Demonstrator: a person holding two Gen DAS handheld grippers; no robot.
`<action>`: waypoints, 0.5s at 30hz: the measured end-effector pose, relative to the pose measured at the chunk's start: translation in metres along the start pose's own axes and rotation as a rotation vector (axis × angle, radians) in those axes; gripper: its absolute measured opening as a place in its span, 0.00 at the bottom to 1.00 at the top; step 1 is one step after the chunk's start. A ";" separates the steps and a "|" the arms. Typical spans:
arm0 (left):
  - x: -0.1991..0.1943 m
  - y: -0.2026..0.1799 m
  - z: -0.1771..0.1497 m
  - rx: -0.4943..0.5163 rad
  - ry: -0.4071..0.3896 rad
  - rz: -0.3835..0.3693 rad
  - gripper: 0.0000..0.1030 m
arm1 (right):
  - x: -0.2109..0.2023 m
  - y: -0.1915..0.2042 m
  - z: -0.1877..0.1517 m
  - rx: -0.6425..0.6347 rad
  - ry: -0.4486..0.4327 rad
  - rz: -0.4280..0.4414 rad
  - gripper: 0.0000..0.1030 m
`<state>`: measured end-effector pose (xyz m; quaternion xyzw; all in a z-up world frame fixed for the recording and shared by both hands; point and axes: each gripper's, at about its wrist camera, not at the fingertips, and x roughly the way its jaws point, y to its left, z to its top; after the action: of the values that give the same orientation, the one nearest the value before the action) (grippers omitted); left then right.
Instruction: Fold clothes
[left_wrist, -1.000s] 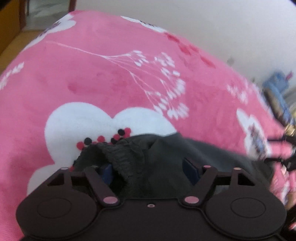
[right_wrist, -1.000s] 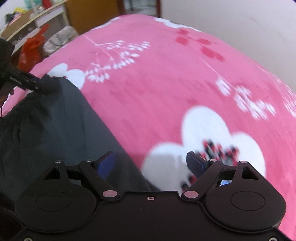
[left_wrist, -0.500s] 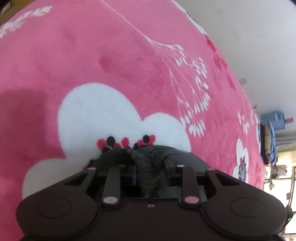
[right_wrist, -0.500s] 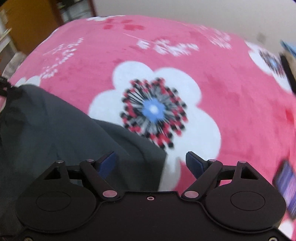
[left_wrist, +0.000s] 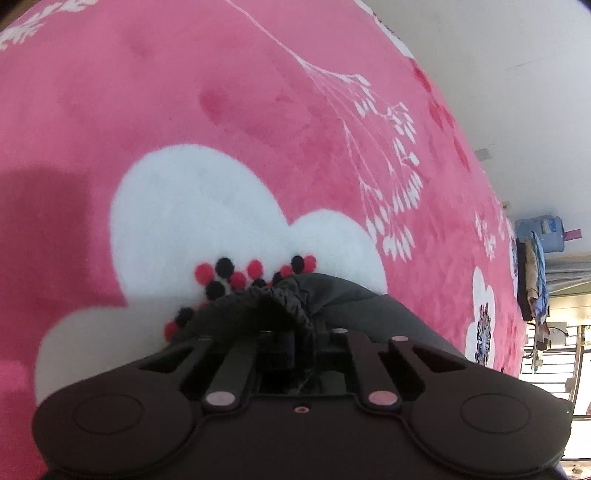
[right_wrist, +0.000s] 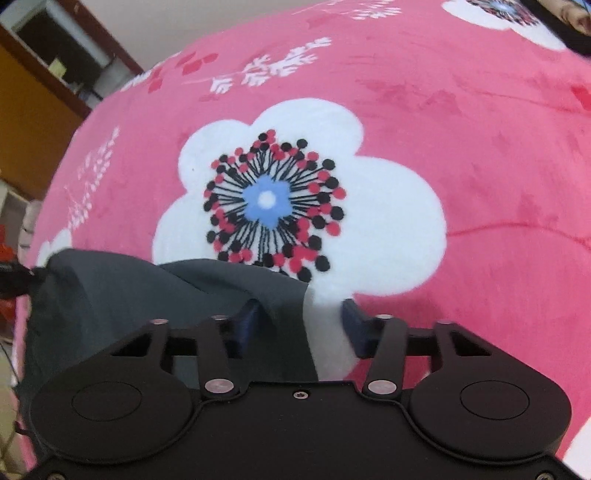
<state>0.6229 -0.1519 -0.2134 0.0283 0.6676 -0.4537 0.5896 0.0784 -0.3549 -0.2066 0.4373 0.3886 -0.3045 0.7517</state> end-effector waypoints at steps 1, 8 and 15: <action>0.000 -0.001 0.001 0.002 0.006 0.003 0.07 | 0.003 0.001 0.000 0.003 0.026 0.021 0.35; -0.001 0.003 -0.003 0.023 -0.005 -0.024 0.06 | 0.016 0.004 0.003 0.006 0.034 0.045 0.11; -0.012 0.002 -0.006 0.004 -0.033 -0.044 0.06 | 0.004 0.004 0.008 -0.047 -0.048 0.067 0.02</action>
<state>0.6226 -0.1409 -0.2054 0.0071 0.6573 -0.4682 0.5905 0.0868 -0.3607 -0.2060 0.4251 0.3625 -0.2804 0.7806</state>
